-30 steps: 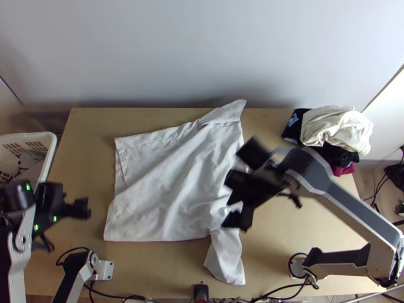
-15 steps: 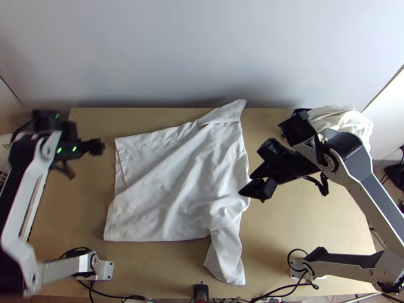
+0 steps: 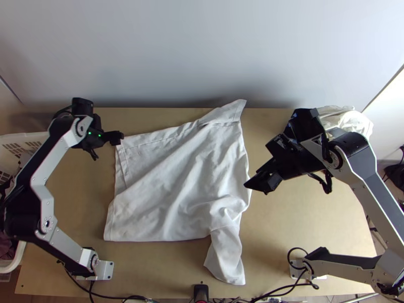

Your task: Fold the t-shirt

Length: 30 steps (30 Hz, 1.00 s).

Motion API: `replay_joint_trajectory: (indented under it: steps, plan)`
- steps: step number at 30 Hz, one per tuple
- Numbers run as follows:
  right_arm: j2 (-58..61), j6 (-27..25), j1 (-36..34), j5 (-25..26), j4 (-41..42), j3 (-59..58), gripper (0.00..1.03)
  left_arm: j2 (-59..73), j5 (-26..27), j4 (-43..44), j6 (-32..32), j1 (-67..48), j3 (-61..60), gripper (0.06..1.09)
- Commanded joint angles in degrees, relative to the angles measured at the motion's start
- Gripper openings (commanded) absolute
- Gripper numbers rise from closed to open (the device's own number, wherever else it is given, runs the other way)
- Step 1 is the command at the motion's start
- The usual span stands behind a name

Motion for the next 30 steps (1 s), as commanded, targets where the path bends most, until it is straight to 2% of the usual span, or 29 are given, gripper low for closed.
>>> replay_joint_trajectory:
  steps: [1,16,30]
  plan:
    - [0.56,0.25,-0.61,0.05,0.44,-0.43,0.92,5.46,-0.71,1.35,-0.10,-0.85,0.50,0.86]
    - [0.47,0.51,-0.70,0.05,0.44,-1.57,0.92,9.76,-0.80,4.69,-0.28,-2.88,0.41,0.86]
    - [0.29,1.04,-0.70,0.05,0.44,-1.75,0.92,11.70,-3.61,6.01,0.08,-4.19,1.29,0.86]
